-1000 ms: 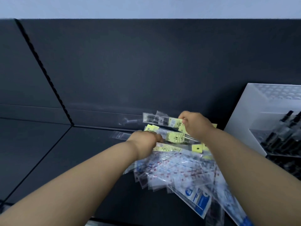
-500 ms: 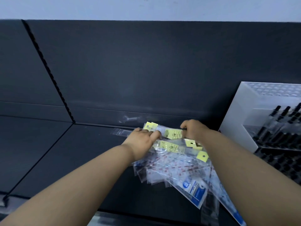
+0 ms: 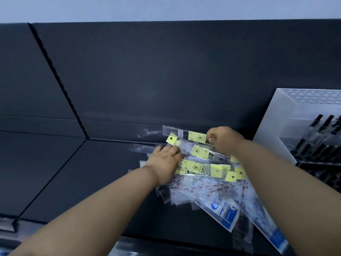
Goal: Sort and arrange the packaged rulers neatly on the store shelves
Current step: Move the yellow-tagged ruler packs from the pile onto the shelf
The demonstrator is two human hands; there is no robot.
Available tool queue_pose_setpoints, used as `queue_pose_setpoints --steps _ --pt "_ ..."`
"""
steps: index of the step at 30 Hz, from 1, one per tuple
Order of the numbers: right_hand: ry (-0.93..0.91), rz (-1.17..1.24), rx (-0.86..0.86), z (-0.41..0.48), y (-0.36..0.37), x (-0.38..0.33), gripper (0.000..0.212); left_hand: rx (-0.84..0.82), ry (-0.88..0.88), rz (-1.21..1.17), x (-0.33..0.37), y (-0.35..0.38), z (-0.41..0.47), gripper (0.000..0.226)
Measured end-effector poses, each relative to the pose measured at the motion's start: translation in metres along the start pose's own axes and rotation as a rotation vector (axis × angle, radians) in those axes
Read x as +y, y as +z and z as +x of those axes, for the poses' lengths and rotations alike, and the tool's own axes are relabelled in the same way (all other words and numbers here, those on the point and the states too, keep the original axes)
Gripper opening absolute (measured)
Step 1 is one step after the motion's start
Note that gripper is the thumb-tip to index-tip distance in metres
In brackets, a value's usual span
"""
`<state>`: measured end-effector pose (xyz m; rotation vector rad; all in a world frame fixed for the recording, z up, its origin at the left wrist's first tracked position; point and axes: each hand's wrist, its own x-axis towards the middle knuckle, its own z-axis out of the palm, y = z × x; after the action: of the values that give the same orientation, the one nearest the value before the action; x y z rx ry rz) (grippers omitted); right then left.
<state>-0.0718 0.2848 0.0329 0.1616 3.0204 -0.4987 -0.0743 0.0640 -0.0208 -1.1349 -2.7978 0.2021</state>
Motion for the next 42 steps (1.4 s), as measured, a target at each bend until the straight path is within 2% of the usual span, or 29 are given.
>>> queue_pose_setpoints --steps 3,5,8,9,11,14,16,18,21,23,27,30,33,39,42 --pt "-0.093 0.007 -0.181 -0.010 0.005 0.000 0.019 0.070 0.012 0.015 0.002 0.001 0.005 0.037" --pt "-0.141 -0.009 -0.247 -0.021 0.010 -0.001 0.024 0.023 0.025 0.003 0.002 0.000 0.009 0.034" --pt "-0.133 -0.050 -0.310 -0.038 0.019 -0.002 0.045 -0.093 0.026 0.002 0.003 -0.002 0.013 0.035" --pt "-0.136 -0.121 -0.309 -0.042 0.022 -0.002 0.051 -0.124 0.019 -0.023 0.003 -0.003 0.013 0.040" --pt "-0.165 -0.211 -0.240 -0.046 0.027 -0.005 0.043 -0.152 0.006 -0.079 0.003 -0.007 0.015 0.043" --pt "-0.227 -0.310 -0.072 -0.044 0.027 -0.014 0.032 -0.126 -0.001 -0.118 -0.004 -0.012 0.020 0.037" --pt "-0.243 -0.298 -0.041 -0.045 0.024 -0.018 0.032 -0.156 -0.002 -0.141 -0.010 -0.018 0.020 0.033" --pt "-0.231 -0.212 -0.071 -0.048 0.023 -0.019 0.035 -0.257 -0.014 -0.273 -0.017 -0.025 0.015 0.031" --pt "-0.216 -0.114 -0.274 -0.058 0.034 -0.017 0.042 -0.502 -0.039 -0.538 -0.017 -0.029 0.000 0.041" --pt "-0.182 -0.148 -0.367 -0.063 0.048 -0.013 0.051 -0.552 -0.034 -0.510 -0.011 -0.019 -0.007 0.045" --pt "-0.139 -0.284 -0.306 -0.065 0.057 -0.013 0.063 -0.419 -0.058 -0.392 -0.008 -0.001 -0.007 0.054" --pt "-0.110 -0.361 -0.296 -0.065 0.058 -0.021 0.058 -0.441 -0.075 -0.289 -0.007 -0.005 -0.005 0.053" --pt "-0.082 -0.341 -0.254 -0.071 0.062 -0.027 0.049 -0.416 -0.071 -0.223 -0.005 -0.006 -0.007 0.044" --pt "-0.147 -0.283 0.032 -0.084 0.060 -0.028 0.027 -0.169 -0.067 -0.221 -0.003 -0.012 -0.018 0.031" --pt "-0.198 -0.180 0.151 -0.084 0.049 -0.023 0.019 -0.051 -0.083 -0.258 -0.007 -0.026 -0.016 0.028"
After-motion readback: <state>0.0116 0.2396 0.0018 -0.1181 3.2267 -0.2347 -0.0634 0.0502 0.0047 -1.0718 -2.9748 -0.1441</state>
